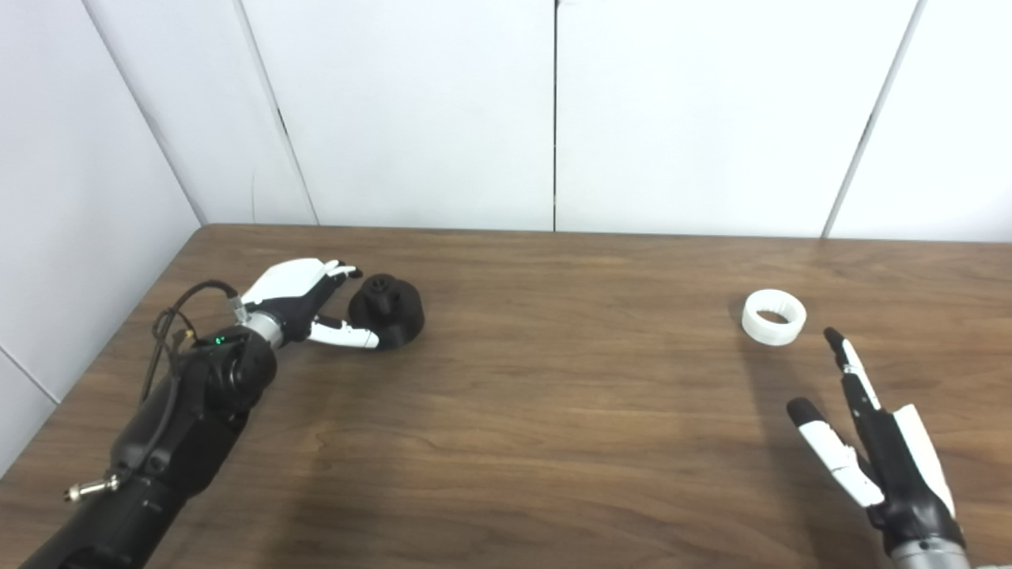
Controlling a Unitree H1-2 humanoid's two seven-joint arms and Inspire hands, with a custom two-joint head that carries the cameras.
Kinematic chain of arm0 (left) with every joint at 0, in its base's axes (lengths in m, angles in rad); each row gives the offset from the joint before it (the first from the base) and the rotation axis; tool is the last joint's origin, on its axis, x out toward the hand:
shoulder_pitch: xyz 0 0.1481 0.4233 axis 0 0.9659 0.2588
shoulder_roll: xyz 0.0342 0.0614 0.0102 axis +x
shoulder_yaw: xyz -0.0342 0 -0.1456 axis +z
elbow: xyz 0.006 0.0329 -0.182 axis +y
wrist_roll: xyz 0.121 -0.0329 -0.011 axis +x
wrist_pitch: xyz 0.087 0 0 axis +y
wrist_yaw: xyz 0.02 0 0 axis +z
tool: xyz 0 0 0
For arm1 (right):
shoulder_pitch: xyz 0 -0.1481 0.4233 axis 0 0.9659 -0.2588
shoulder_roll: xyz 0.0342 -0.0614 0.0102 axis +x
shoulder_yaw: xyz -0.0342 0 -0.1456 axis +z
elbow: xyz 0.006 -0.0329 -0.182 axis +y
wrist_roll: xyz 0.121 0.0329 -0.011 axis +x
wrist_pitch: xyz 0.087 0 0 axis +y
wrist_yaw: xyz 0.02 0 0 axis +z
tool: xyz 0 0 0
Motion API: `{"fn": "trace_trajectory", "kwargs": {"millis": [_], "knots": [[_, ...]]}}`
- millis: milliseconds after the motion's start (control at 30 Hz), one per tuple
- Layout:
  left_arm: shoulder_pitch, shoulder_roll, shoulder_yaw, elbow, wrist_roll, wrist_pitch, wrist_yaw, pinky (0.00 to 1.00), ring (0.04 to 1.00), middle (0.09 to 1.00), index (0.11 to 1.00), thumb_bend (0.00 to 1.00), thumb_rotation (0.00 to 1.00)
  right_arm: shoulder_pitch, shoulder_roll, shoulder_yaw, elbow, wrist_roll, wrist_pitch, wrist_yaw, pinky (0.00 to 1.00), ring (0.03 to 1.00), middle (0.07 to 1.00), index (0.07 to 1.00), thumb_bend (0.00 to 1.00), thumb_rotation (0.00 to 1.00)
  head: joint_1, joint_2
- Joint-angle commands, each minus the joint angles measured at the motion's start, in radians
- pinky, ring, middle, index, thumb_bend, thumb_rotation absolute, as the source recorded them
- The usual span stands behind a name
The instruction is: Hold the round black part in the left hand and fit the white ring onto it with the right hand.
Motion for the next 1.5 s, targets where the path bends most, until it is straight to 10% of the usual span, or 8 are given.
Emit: {"fn": "trace_trajectory", "kwargs": {"millis": [0, 1467], "knots": [[-0.059, 0.015, 0.007, -0.001, -0.003, -0.026, 0.034, 1.0, 1.0, 1.0, 0.919, 1.0, 0.65, -0.018, -0.011, -0.008, -0.026, 0.0, -0.06, -0.021, 1.0, 1.0, 1.0, 1.0, 0.72, 0.94, -0.001, 0.0], [-0.067, -0.018, 0.0, 0.026, 0.004, -0.036, 0.081, 1.0, 1.0, 0.995, 0.788, 0.9, 0.52, -0.021, -0.021, -0.022, -0.038, -0.011, -0.074, -0.024, 1.0, 1.0, 1.0, 1.0, 0.72, 0.95, 0.015, -0.007]]}}
